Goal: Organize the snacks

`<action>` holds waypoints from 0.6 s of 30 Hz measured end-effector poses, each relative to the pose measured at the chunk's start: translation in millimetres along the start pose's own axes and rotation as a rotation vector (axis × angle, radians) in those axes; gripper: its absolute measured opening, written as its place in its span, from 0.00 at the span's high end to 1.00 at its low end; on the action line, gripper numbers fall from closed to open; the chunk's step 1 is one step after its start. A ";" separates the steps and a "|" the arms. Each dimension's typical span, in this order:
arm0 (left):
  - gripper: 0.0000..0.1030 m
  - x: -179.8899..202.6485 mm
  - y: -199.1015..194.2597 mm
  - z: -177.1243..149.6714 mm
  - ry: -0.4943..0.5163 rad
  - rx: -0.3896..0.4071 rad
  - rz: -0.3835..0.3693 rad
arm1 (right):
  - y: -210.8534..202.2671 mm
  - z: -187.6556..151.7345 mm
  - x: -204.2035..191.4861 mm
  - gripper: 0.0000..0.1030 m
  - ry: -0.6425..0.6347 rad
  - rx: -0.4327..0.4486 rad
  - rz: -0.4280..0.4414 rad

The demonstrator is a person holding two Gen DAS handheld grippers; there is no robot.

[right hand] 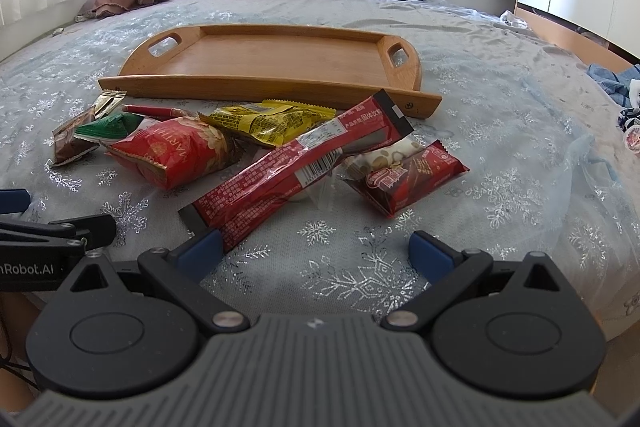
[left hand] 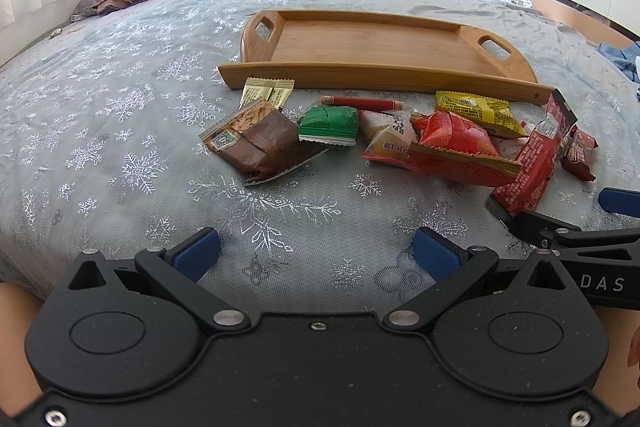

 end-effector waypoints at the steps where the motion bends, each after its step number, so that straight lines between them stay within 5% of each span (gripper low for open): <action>1: 0.00 0.0 -0.1 -0.1 -0.001 0.000 -0.001 | 0.4 -0.2 -0.6 0.00 0.000 -0.001 0.000; 12: 0.00 -1.8 -4.2 7.2 0.025 -0.003 -0.010 | -3.8 4.3 4.8 0.00 0.016 -0.008 0.029; 18: 0.00 -7.7 -17.3 11.4 0.006 0.054 0.008 | -21.4 7.8 24.1 0.00 0.114 0.067 0.109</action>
Point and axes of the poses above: each gripper's, at about its wrist camera, not at the fingertips, and y roughly the way its jaws point, x to its right, z to its top, the point moved 1 cm from there along y, roughly the way its jaws point, and after that the axes turned 8 degrees about -x, right-handed, at the moved point
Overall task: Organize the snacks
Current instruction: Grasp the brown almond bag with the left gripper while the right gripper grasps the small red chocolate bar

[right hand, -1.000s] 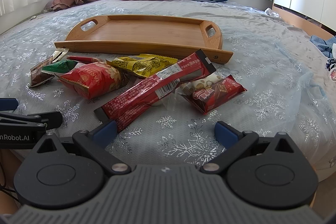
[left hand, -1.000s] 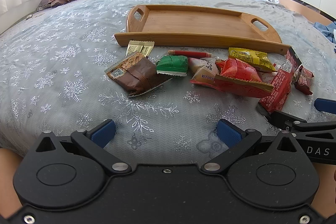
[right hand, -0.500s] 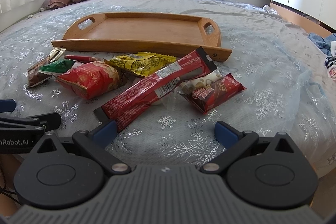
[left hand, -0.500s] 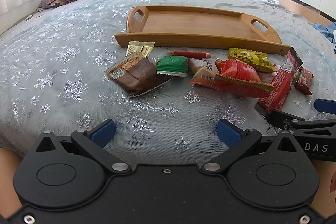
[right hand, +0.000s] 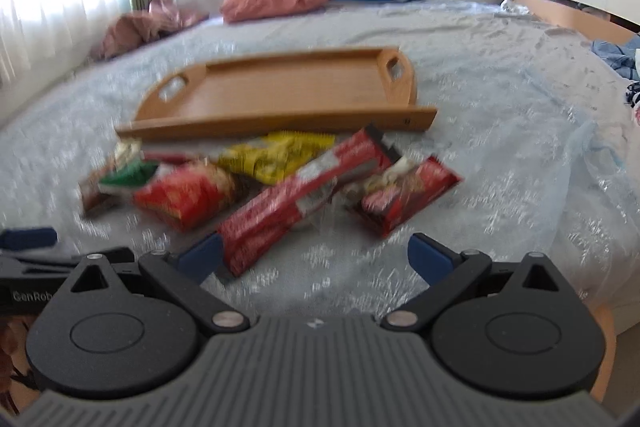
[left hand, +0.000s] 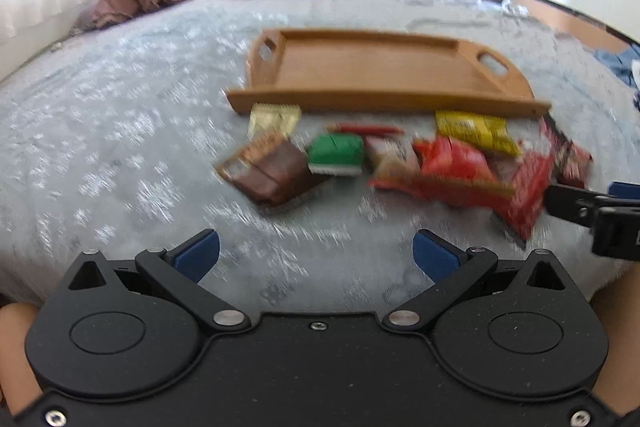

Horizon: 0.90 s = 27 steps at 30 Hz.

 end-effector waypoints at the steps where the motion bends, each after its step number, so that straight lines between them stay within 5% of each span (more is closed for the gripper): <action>1: 0.00 -1.9 -2.6 2.3 -0.010 0.016 0.007 | -2.7 1.9 0.9 0.00 0.004 0.019 -0.008; 7: 0.02 -18.8 -8.3 14.9 -0.089 0.091 0.052 | -4.2 15.1 10.6 0.03 0.009 0.067 -0.105; 15: 0.35 -32.8 11.2 22.2 -0.125 0.062 0.067 | 5.7 23.7 25.2 0.12 0.073 0.058 -0.174; 27: 0.22 -19.6 39.1 26.0 -0.162 0.023 0.053 | 30.5 25.5 22.4 0.12 0.043 -0.011 -0.237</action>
Point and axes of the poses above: each gripper's, at about its wrist camera, not at the fingertips, and y roughly the way its jaws point, x to its right, z to its top, the point moved 1 cm from there along y, roughly the way its jaws point, and after that the axes turned 8 degrees about -x, right-handed, at the moved point
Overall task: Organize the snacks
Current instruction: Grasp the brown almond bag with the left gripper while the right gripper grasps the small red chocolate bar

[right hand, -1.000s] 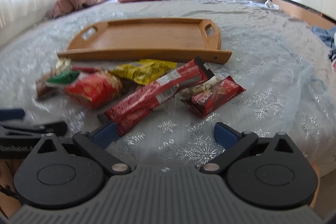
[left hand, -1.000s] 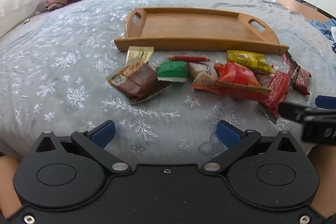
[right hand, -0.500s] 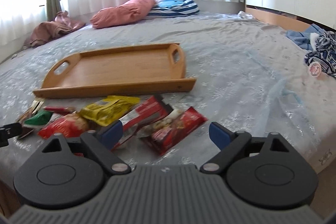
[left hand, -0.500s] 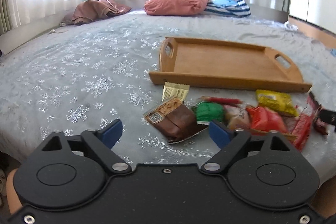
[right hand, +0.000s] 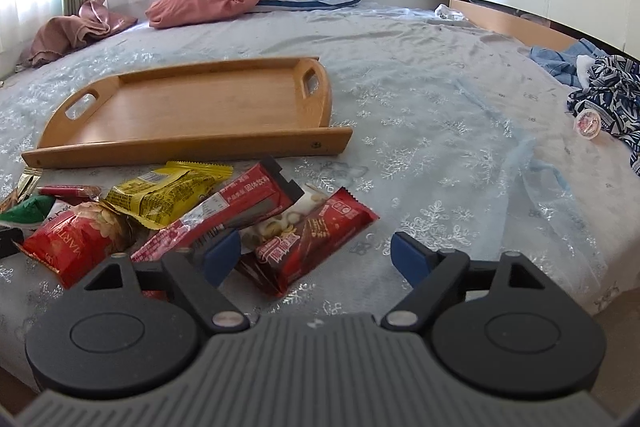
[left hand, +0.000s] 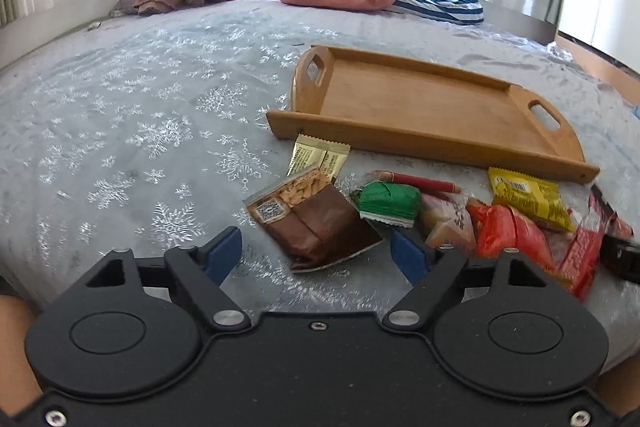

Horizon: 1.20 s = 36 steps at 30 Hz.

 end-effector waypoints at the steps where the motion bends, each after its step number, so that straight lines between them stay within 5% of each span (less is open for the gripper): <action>1: 0.22 0.1 2.4 1.1 -0.013 -0.001 0.003 | 1.1 0.8 -0.5 0.12 -0.001 0.000 -0.001; 8: 0.25 -4.5 12.9 6.4 -0.071 0.006 0.003 | 12.9 5.2 -4.7 0.12 0.002 -0.013 -0.012; 14: 0.52 -9.0 6.1 4.1 -0.071 0.002 -0.045 | 21.7 7.4 -5.5 0.15 0.025 -0.015 -0.019; 21: 0.52 -6.4 -10.5 -5.7 -0.024 0.011 -0.048 | 14.6 7.1 0.9 0.38 0.116 0.036 -0.079; 30: 0.50 -5.8 -22.7 -16.9 0.018 0.025 -0.056 | 3.7 -1.5 4.7 0.39 0.119 0.041 -0.126; 36: 0.43 -12.3 -32.3 -20.6 0.028 0.053 0.018 | -1.7 -4.6 13.0 0.39 0.123 0.040 -0.178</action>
Point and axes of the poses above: each gripper's, at about its wrist camera, not at the fingertips, and y roughly the way its jaws point, x to its right, z to its top, the point moved 1 cm from there along y, roughly the way its jaws point, and after that the axes turned 8 degrees about -x, right-handed, at the moved point
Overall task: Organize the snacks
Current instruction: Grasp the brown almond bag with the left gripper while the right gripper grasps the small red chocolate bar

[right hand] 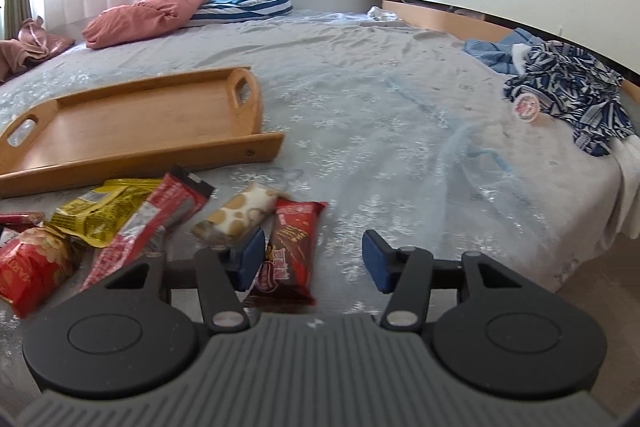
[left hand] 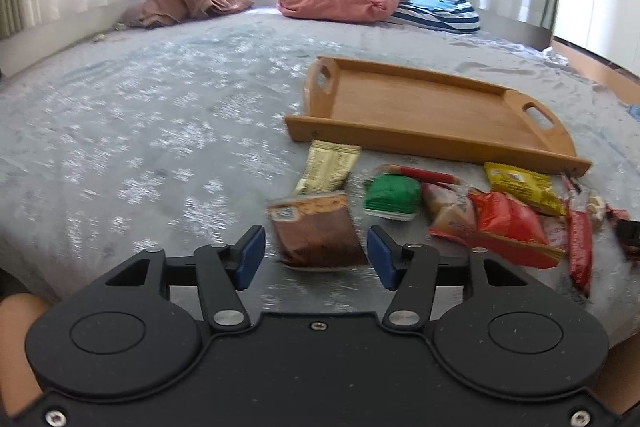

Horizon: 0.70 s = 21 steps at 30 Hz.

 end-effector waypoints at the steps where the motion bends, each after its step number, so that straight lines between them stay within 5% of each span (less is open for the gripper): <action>1: 0.42 -0.2 0.2 -0.3 0.001 -0.001 0.006 | 0.6 0.0 1.9 0.39 0.002 -0.002 -0.005; 7: 0.42 -4.7 6.9 6.3 -0.048 -0.007 -0.004 | 3.1 1.5 7.4 0.35 0.018 -0.008 0.008; 16: 0.54 -7.3 20.1 10.5 -0.090 -0.053 -0.040 | 14.6 6.7 7.0 0.36 0.035 -0.016 0.006; 21: 0.56 -5.7 18.8 8.9 -0.082 -0.048 -0.036 | 17.1 6.4 3.9 0.52 0.018 -0.007 0.016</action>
Point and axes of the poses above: each gripper's, at about its wrist camera, not at the fingertips, and y roughly the way its jaws point, x to its right, z to its top, the point moved 1 cm from there along y, roughly the way its jaws point, and after that the axes turned 8 degrees about -x, right-handed, at the moved point
